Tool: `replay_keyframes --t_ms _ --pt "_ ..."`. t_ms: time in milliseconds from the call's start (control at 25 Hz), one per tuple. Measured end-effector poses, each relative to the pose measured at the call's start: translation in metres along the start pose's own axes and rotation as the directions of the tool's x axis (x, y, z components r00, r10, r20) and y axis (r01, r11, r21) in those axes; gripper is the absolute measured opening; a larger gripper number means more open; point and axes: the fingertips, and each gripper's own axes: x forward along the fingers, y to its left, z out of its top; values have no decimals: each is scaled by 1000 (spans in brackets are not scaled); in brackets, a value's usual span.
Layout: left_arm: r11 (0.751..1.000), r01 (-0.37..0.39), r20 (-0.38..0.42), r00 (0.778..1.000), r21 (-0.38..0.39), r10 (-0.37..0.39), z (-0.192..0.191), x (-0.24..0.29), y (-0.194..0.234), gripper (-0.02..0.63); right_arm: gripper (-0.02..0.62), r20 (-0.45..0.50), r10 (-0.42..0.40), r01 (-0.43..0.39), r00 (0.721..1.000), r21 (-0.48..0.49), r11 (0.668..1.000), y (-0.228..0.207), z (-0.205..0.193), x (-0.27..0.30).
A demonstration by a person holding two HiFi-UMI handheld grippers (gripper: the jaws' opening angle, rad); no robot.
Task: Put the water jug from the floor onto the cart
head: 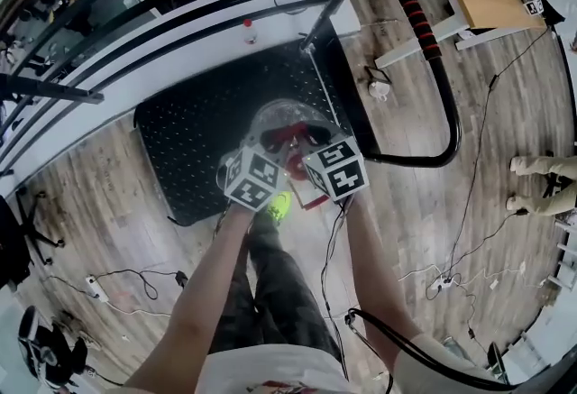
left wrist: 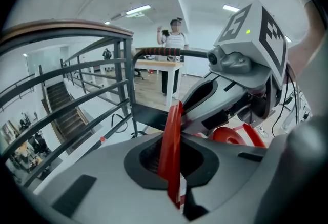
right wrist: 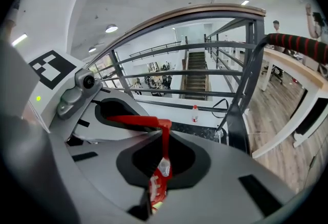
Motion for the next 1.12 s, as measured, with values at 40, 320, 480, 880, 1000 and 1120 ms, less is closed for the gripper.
replay_keyframes --t_ms 40,320,480,880,1000,1120 --pt "1000 -3 4 1000 -2 3 1 1 4 14 20 -3 -3 3 1000 -6 1000 -2 2 3" --pt "999 -41 5 999 27 40 5 0 25 15 20 1 -21 21 1000 -4 1000 -15 18 19" --pt "999 -43 10 999 1 43 1 0 36 16 20 21 -23 23 1000 13 1000 -17 24 27" --pt "999 -47 9 999 -13 48 5 3 51 91 20 22 -83 81 996 65 995 -44 37 43" --pt "998 -60 5 998 -14 60 3 -4 58 118 20 30 -104 101 994 101 990 -49 42 48" --pt "998 -63 -3 998 -21 63 -1 -8 67 127 21 43 -118 111 992 137 984 -50 47 53"
